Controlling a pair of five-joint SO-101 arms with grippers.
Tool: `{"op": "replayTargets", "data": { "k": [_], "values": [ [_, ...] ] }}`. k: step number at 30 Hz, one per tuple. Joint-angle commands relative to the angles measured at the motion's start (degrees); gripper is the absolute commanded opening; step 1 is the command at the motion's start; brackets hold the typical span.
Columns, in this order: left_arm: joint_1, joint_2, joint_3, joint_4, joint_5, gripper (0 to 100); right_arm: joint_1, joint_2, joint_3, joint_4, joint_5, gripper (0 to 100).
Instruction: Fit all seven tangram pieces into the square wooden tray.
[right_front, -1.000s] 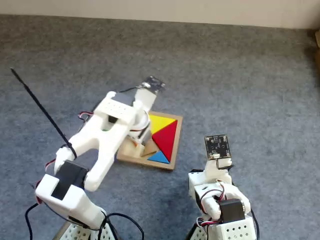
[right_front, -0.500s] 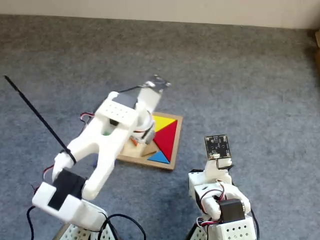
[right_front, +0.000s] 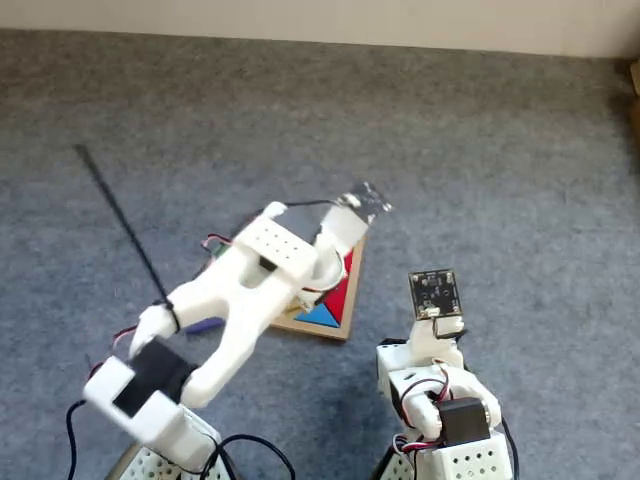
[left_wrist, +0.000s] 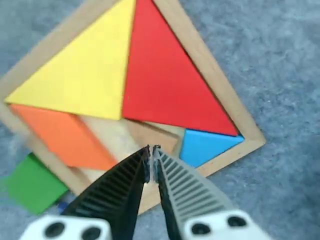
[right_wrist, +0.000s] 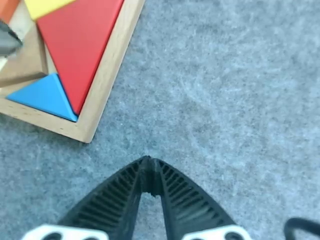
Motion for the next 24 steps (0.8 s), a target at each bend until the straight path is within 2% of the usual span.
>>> {"op": "replayTargets", "data": {
  "k": [1,4,14,24],
  "values": [
    [2.59,3.74,-0.84,-2.55,0.18,3,-0.4,-1.1,6.46,0.22,0.53,1.0],
    [1.89,5.76,-0.84,-3.08,0.18,3,-0.48,-1.1,6.46,0.22,0.53,1.0],
    [-6.46,6.29,-0.84,-2.73,0.18,3,-0.57,-1.1,6.46,0.22,0.53,1.0],
    [-7.25,6.55,-1.8,-2.73,0.18,3,-0.57,-1.1,6.46,0.22,0.53,1.0]
  ]
}}
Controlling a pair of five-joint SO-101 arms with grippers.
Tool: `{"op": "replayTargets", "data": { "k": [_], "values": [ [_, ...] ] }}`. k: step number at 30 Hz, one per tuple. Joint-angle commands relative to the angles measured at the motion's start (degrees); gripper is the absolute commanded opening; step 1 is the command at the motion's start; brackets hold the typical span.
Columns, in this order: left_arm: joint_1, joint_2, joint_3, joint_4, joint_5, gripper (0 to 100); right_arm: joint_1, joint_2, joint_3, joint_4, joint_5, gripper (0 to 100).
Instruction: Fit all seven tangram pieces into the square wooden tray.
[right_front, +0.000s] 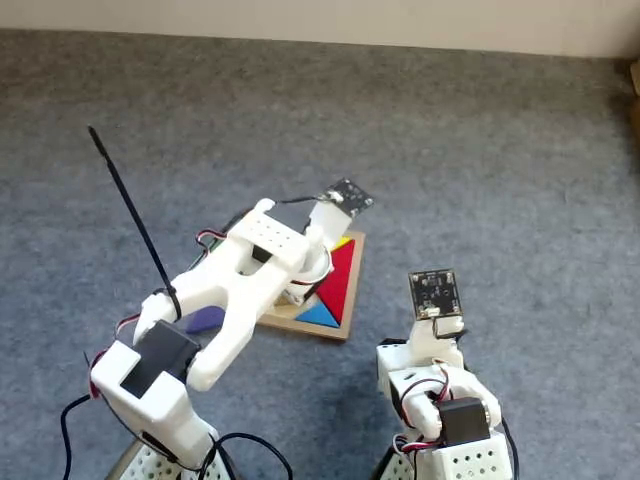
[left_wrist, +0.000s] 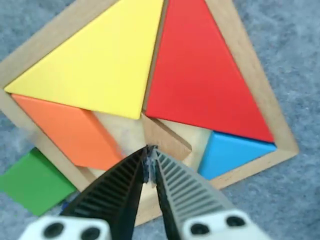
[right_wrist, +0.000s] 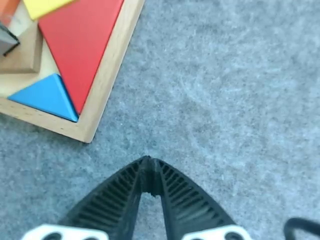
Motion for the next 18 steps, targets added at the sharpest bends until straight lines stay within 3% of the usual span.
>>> {"op": "replayTargets", "data": {
  "k": [1,11,18],
  "values": [
    [-0.92,0.13,-1.27,-0.53,0.0,3,-0.57,-1.1,6.46,0.22,0.53,1.0],
    [3.38,0.4,0.4,3.08,0.0,1,-0.57,-1.1,6.46,0.22,0.53,1.0],
    [1.1,-1.01,0.31,3.25,0.09,1,-0.57,-1.1,6.46,0.22,0.53,1.0]
  ]
}}
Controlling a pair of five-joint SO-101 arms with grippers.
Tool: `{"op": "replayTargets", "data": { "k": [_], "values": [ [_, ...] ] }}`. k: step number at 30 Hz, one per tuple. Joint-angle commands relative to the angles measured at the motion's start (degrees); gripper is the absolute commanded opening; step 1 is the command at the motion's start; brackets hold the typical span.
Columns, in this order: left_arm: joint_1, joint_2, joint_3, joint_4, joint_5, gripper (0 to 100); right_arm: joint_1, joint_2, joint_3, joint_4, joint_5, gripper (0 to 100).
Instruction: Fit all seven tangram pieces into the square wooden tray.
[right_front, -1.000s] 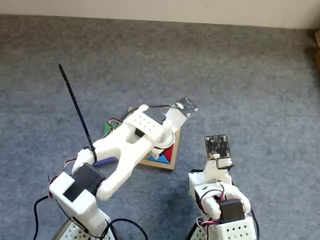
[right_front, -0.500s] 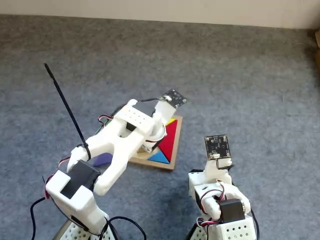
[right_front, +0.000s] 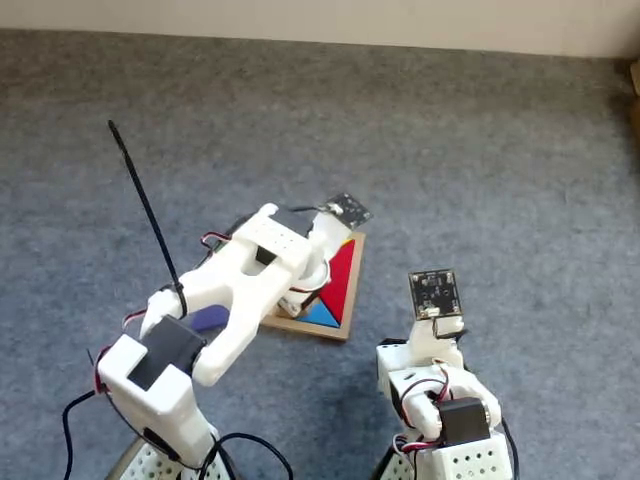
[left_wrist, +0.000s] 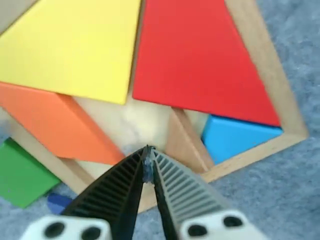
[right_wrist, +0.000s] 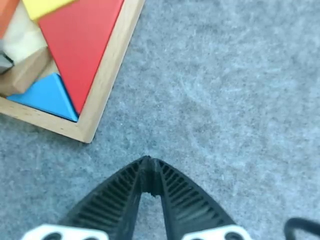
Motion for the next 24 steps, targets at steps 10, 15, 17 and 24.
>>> {"op": "replayTargets", "data": {
  "k": [10,15,17,24],
  "values": [
    [-0.22,-18.51,5.14,1.05,0.18,1,-0.57,-1.1,6.46,0.22,0.53,1.0],
    [3.65,-21.67,7.43,-1.58,0.18,1,-0.57,-1.1,6.46,0.22,0.53,1.0],
    [4.53,-21.05,7.87,-3.52,0.18,1,-0.57,-1.1,6.46,0.22,0.53,1.0],
    [5.14,-16.13,7.69,-9.14,0.18,1,-0.57,-1.1,6.46,0.22,0.53,1.0]
  ]
}}
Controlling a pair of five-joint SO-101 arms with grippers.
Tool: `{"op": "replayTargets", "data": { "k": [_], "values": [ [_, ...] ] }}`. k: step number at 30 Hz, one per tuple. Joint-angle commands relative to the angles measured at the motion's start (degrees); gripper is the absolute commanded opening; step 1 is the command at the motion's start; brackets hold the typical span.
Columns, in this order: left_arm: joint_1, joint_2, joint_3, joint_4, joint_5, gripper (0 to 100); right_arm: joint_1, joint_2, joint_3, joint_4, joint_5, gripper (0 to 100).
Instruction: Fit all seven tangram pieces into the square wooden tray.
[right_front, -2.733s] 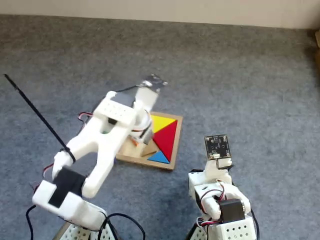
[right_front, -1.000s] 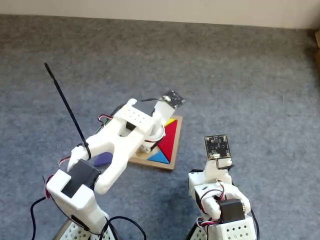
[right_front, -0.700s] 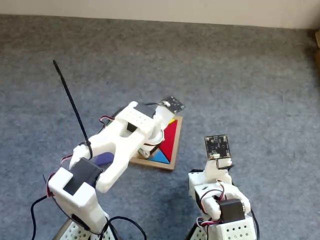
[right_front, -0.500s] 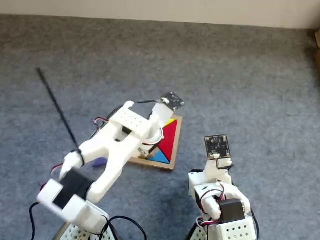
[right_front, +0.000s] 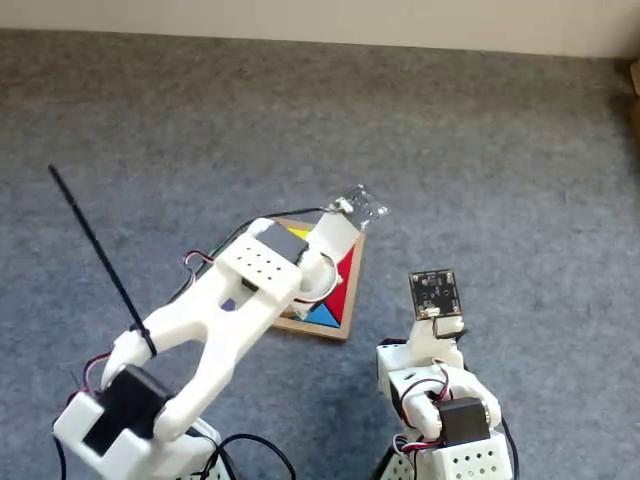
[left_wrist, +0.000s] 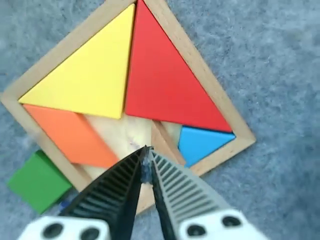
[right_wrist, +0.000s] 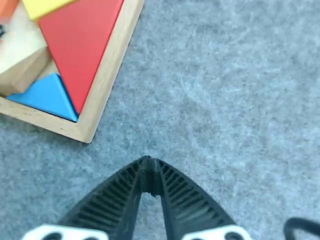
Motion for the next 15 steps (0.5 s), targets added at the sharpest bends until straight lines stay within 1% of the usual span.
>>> {"op": "replayTargets", "data": {
  "k": [1,8,15],
  "values": [
    [1.54,1.89,-0.48,-3.69,0.09,1,-0.57,-1.1,6.46,0.22,0.53,1.0],
    [6.29,3.74,-0.57,-4.66,0.09,1,-0.57,-1.1,6.46,0.22,0.53,1.0],
    [5.85,3.91,-0.04,-5.36,0.09,1,-0.48,-1.1,6.46,0.22,0.53,1.0]
  ]
}}
